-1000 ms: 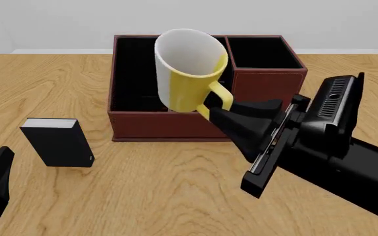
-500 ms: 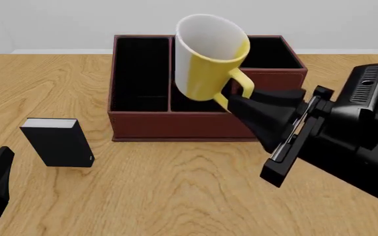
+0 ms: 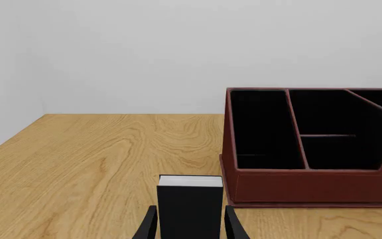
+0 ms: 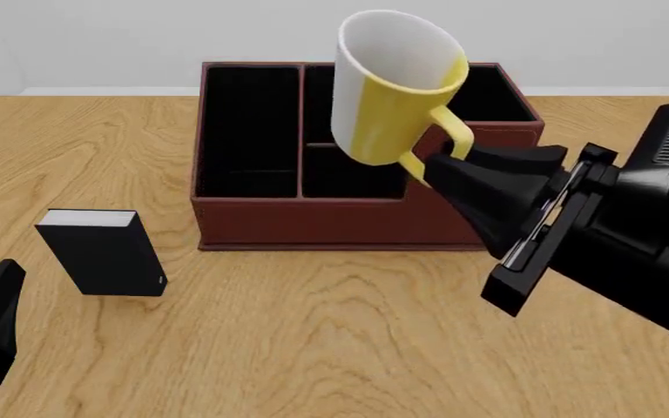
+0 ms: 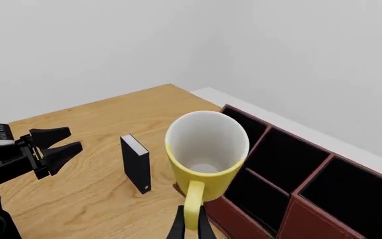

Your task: Pick up the yellow and white mug and place it to the right of the caddy.

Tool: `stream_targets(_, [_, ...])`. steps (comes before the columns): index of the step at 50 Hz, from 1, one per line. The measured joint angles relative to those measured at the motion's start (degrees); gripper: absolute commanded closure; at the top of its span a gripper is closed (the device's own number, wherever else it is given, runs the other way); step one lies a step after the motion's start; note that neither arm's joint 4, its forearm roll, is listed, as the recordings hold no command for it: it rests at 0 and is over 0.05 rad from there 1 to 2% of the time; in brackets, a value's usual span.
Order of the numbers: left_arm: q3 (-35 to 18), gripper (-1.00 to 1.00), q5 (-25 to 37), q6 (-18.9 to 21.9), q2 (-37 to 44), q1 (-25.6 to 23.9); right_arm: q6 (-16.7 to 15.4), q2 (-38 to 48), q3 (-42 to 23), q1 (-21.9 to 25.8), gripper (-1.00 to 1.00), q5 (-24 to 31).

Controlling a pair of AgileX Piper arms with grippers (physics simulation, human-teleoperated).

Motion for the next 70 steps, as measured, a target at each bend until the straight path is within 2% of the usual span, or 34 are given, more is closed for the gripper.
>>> stream_targets(70, [0.0,-1.0,0.0,0.0,0.0,0.0,0.73,-3.95,-1.69,-6.15,1.0,4.38])
